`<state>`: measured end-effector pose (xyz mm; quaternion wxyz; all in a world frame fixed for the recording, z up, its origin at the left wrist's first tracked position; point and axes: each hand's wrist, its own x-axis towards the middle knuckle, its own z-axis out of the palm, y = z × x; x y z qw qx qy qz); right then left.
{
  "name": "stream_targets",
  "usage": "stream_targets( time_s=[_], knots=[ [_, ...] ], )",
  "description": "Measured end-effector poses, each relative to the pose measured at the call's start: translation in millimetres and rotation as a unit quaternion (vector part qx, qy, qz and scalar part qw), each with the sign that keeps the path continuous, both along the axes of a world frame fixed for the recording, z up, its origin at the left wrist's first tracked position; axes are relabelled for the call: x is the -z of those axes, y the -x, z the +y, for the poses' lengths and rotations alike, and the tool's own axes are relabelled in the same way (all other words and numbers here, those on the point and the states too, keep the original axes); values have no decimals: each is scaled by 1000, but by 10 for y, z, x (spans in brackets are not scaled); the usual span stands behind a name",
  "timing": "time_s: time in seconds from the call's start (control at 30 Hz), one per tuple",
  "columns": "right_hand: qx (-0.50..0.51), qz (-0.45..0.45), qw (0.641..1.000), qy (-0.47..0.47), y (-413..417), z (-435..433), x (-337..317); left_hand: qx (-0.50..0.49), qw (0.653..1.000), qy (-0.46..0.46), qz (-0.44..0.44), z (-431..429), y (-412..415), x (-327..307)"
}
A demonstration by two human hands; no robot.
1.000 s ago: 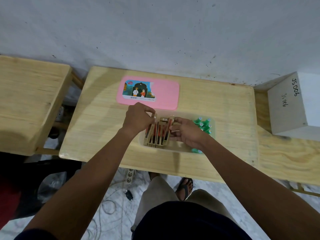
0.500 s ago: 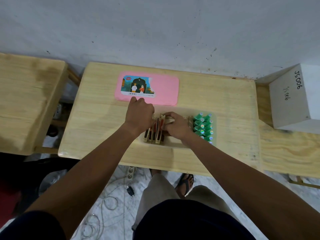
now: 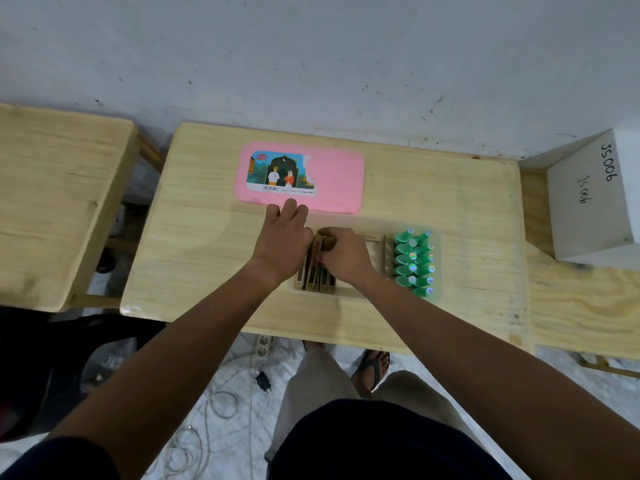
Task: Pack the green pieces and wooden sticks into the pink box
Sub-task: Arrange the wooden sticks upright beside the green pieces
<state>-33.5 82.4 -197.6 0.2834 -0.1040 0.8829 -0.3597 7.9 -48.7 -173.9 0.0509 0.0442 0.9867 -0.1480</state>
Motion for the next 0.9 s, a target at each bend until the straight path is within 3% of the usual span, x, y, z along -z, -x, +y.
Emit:
stream_targets(
  time_s=[0.37,0.53,0.8,0.9],
  knots=[
    [38,-19,999,18,-58,-133,53,-54,998,6,-18,18,-14,-99],
    [68,-59,996,30,-80,-92,83,-127,992,-11,-21,18,-28,-95],
    [103,-74,991,44,-135,-105,105,-226,963,-137,-52,-30,41,11],
    [104,-70,991,48,-157,-85,92,-244,958,-142,-49,-13,51,7]
  ],
)
